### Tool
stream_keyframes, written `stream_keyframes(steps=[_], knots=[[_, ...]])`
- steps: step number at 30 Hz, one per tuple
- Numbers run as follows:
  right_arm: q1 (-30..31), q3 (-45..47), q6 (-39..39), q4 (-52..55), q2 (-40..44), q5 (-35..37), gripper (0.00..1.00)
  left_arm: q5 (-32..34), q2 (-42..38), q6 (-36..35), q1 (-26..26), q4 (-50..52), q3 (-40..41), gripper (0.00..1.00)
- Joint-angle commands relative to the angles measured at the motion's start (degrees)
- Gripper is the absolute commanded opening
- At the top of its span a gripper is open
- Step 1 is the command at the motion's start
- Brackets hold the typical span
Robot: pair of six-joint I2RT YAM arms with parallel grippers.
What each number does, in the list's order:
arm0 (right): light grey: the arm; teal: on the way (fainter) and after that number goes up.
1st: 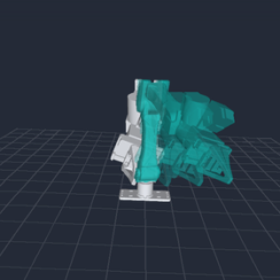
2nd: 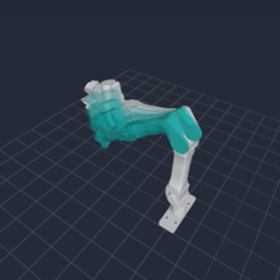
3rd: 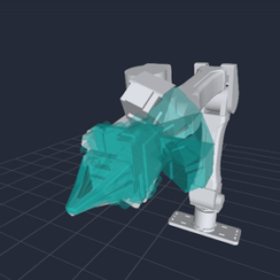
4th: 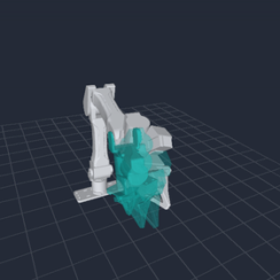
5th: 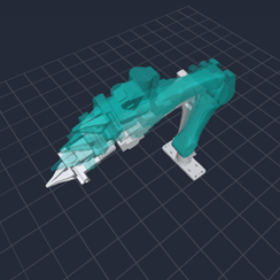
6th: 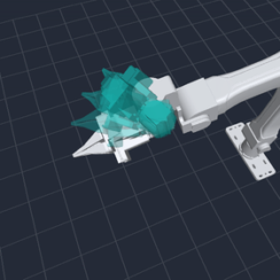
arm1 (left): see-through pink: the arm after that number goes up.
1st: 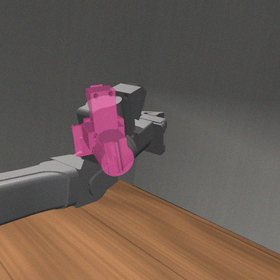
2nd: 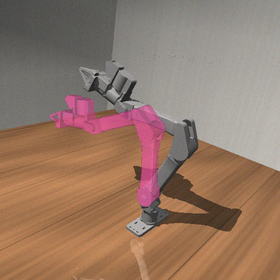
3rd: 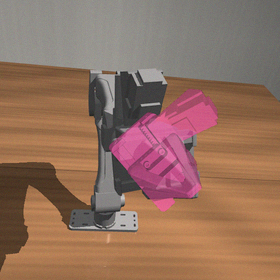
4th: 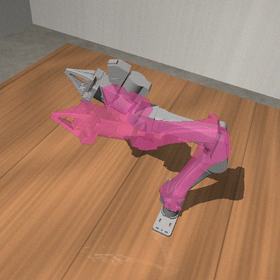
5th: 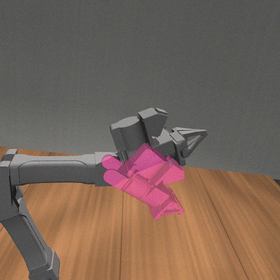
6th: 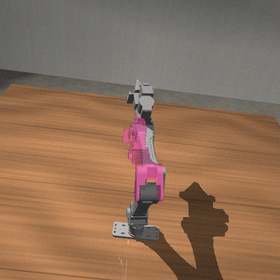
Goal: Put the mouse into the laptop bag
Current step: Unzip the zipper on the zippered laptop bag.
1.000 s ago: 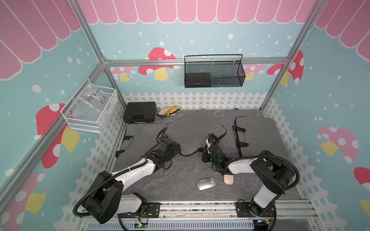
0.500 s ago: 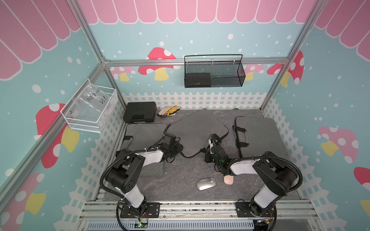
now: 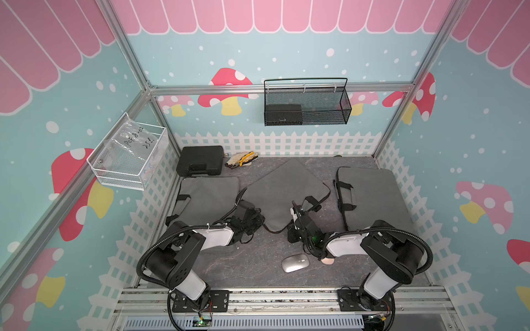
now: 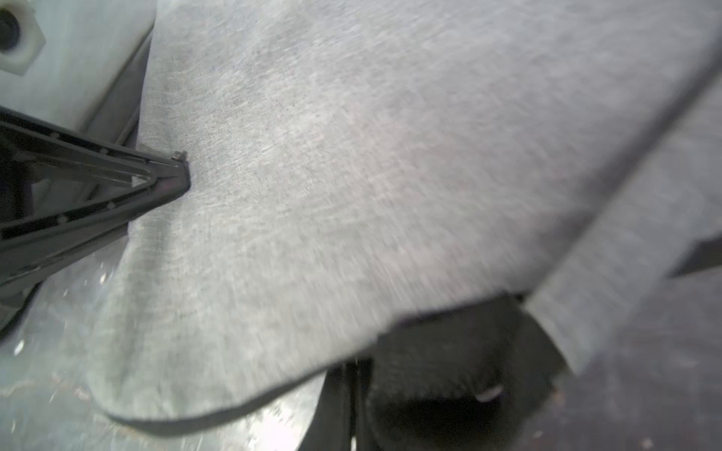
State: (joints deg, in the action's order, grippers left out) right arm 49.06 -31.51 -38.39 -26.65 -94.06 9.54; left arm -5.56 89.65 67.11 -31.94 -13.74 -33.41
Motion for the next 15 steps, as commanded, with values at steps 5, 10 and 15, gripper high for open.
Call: stream_keyframes(steps=[5, 10, 15], knots=[[8.3, 0.5, -2.6, -0.2, 2.9, -0.1, 0.00, 2.7, -3.8, 2.3, -2.0, 0.5, 2.0, 0.00], [13.7, 0.5, -4.3, 0.6, 3.8, 0.4, 0.00, 3.6, -5.2, 2.8, -2.2, 2.2, 2.4, 0.00], [17.4, 0.0, -5.6, 1.9, 4.1, 1.7, 0.00, 4.0, -6.4, 2.9, -2.7, 2.9, 2.5, 0.00]])
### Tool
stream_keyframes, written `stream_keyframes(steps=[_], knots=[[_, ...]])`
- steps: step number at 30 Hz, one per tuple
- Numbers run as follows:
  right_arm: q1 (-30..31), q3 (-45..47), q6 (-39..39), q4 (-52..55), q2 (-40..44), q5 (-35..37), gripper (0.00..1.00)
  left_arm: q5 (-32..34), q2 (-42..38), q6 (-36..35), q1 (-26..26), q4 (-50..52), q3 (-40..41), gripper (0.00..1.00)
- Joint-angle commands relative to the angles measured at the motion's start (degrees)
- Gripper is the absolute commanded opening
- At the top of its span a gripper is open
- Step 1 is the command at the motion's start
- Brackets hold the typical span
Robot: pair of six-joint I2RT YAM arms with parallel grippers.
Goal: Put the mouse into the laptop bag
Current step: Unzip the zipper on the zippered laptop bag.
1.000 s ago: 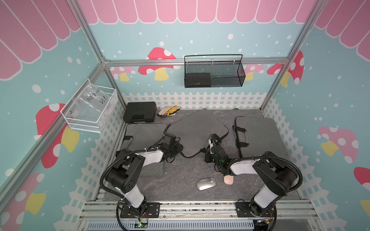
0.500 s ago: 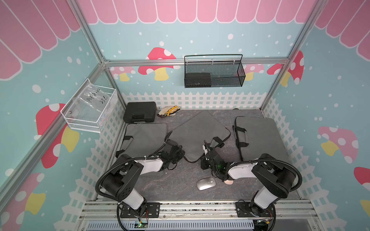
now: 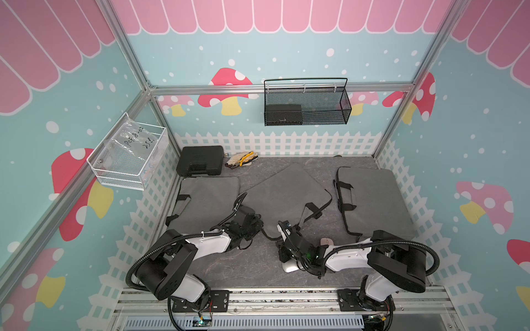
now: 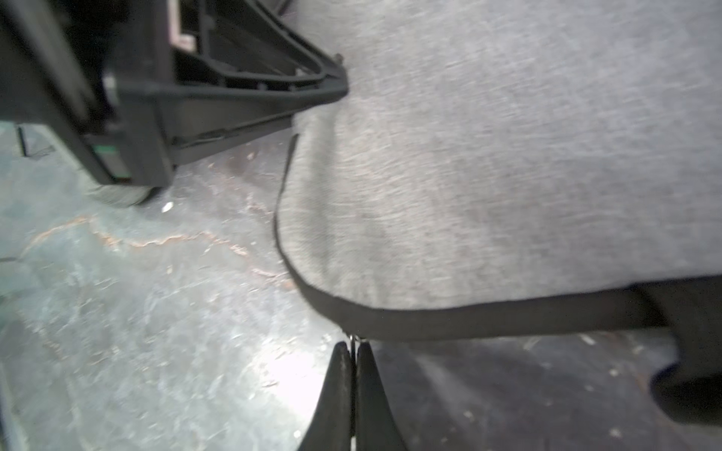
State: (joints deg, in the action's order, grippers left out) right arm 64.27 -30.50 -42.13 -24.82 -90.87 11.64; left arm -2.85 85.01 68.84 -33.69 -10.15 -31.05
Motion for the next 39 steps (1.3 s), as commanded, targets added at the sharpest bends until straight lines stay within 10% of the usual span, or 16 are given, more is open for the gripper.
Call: stream_keyframes(steps=[1, 13, 18, 28, 39], knots=[[2.6, -1.3, -2.0, 0.1, 0.7, -0.4, 0.00, 1.6, -2.2, 1.4, -1.2, -0.3, 0.3, 0.00], [3.2, 0.7, -3.1, -3.3, -0.6, -0.3, 0.00, 16.0, -18.1, 17.2, -14.4, 19.3, 4.5, 0.00], [3.1, 1.7, -3.8, -3.3, -0.1, 1.2, 0.00, 14.9, -19.2, 19.1, -18.0, 13.7, 8.1, 0.44], [1.2, 9.0, -5.3, -3.0, 10.2, 4.4, 0.00, 26.3, -27.8, 13.8, -15.3, 31.0, 4.0, 0.66], [-0.2, 12.0, -5.2, -0.5, 18.0, 4.7, 0.00, 17.1, -24.9, 7.9, -7.8, 11.6, 8.6, 0.73]])
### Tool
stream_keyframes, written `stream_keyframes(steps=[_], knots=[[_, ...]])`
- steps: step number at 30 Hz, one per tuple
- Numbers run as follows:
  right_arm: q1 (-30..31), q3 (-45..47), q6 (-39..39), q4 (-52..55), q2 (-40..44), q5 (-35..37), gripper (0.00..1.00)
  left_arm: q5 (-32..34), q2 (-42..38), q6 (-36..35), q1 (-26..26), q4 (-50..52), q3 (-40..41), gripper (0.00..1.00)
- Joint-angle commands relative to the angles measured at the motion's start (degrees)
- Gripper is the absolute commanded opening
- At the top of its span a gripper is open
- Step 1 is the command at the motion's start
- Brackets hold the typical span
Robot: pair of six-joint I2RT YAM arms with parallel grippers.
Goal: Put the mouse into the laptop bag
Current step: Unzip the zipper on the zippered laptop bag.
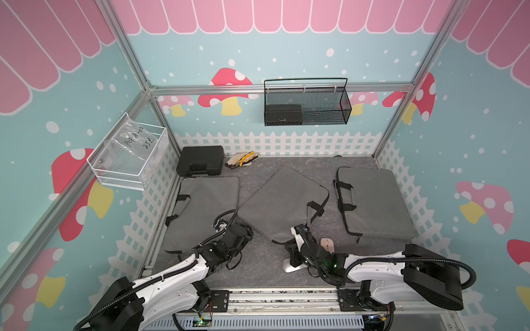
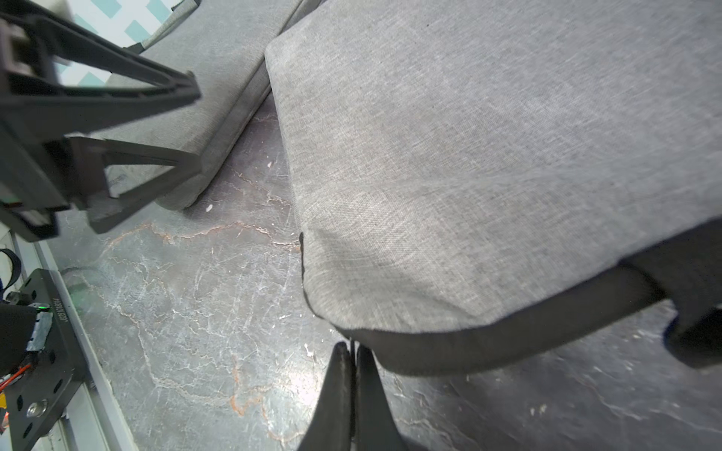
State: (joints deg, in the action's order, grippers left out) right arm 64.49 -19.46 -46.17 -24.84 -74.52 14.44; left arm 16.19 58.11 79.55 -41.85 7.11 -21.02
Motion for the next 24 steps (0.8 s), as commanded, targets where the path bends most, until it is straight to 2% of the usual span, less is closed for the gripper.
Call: stream_keyframes(steps=[1, 4, 7, 9, 10, 13, 14, 18, 24], knots=[[-0.4, 1.1, -1.2, -0.3, 2.0, 2.0, 0.00, -1.8, 3.3, -3.0, 0.4, -5.4, -2.3, 0.73], [-0.4, 1.5, -1.4, 0.1, 3.0, 2.3, 0.00, -2.3, 8.1, -3.8, 1.3, -6.6, -4.2, 0.73], [-0.4, 1.6, -1.5, 0.6, 3.2, 2.2, 0.00, -6.5, 13.7, -4.1, 3.1, -11.6, -4.9, 0.68], [-0.4, 1.5, -1.6, 0.5, 3.0, 1.9, 0.00, -8.2, 17.5, -4.2, 3.9, -14.3, -5.4, 0.55], [-0.4, 1.4, -1.6, 0.5, 2.8, 1.9, 0.00, -8.9, 19.3, -4.0, 4.2, -15.4, -5.7, 0.44], [-0.4, 1.1, -1.7, 0.7, 2.1, 1.8, 0.00, -10.6, 24.0, -3.2, 4.8, -17.0, -6.8, 0.04], [-0.4, 1.0, -1.8, 0.9, 1.9, 1.9, 0.00, -11.1, 25.1, -2.9, 4.9, -17.3, -7.2, 0.00], [-0.2, 0.3, -2.7, 2.0, 1.1, 2.0, 0.00, -10.5, 26.5, -1.4, 4.9, -17.1, -7.3, 0.00], [1.5, -3.2, -3.5, 1.2, -4.6, 0.9, 0.00, -8.4, 24.0, -1.0, 4.8, -14.9, -7.1, 0.00]])
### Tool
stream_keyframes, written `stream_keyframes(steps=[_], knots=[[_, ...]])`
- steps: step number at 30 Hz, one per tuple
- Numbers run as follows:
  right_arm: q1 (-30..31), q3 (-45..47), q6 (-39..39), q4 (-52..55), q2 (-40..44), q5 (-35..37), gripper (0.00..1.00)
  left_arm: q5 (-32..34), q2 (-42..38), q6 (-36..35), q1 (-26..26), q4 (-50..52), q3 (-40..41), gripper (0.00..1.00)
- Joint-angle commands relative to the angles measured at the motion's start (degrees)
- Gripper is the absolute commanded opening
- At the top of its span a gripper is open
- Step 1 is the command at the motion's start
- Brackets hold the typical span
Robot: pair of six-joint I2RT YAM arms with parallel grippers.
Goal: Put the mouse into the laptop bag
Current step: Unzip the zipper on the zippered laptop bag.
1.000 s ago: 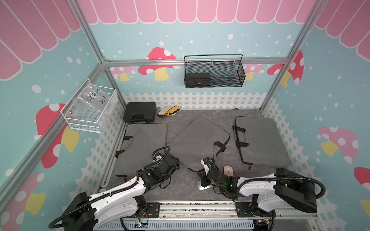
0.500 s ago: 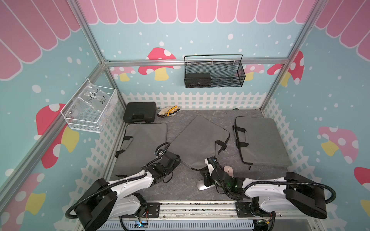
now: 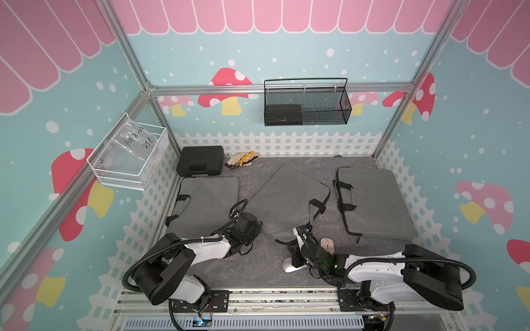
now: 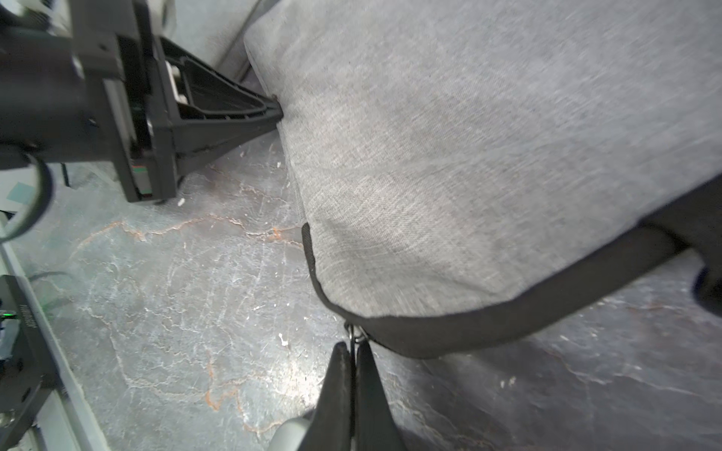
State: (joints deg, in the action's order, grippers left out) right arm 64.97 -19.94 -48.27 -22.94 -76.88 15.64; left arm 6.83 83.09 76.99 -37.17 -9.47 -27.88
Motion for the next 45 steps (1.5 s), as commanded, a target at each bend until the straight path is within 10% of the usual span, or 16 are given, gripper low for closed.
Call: stream_keyframes(steps=[1, 23, 26, 34, 45], knots=[[1.5, -3.7, -1.2, -1.6, -3.6, -0.8, 0.00, 1.3, -1.8, 1.6, 0.0, 2.3, -0.1, 0.00], [-5.1, -6.3, -0.6, -11.0, -13.8, -4.0, 0.00, 23.5, -26.4, 9.2, -12.5, 20.4, 4.2, 0.00], [-7.2, -4.9, -0.3, -11.6, -12.9, -4.9, 0.00, 24.6, -27.6, 8.9, -12.7, 20.8, 5.0, 0.23], [-8.3, -1.8, -0.6, -10.5, -9.2, -3.6, 0.00, 24.1, -20.5, 1.6, -12.0, 12.7, 2.3, 0.61], [-8.6, 0.2, -0.7, -8.7, -6.5, -2.7, 0.00, 9.4, 3.6, -3.1, -1.4, -1.5, -4.5, 0.70]])
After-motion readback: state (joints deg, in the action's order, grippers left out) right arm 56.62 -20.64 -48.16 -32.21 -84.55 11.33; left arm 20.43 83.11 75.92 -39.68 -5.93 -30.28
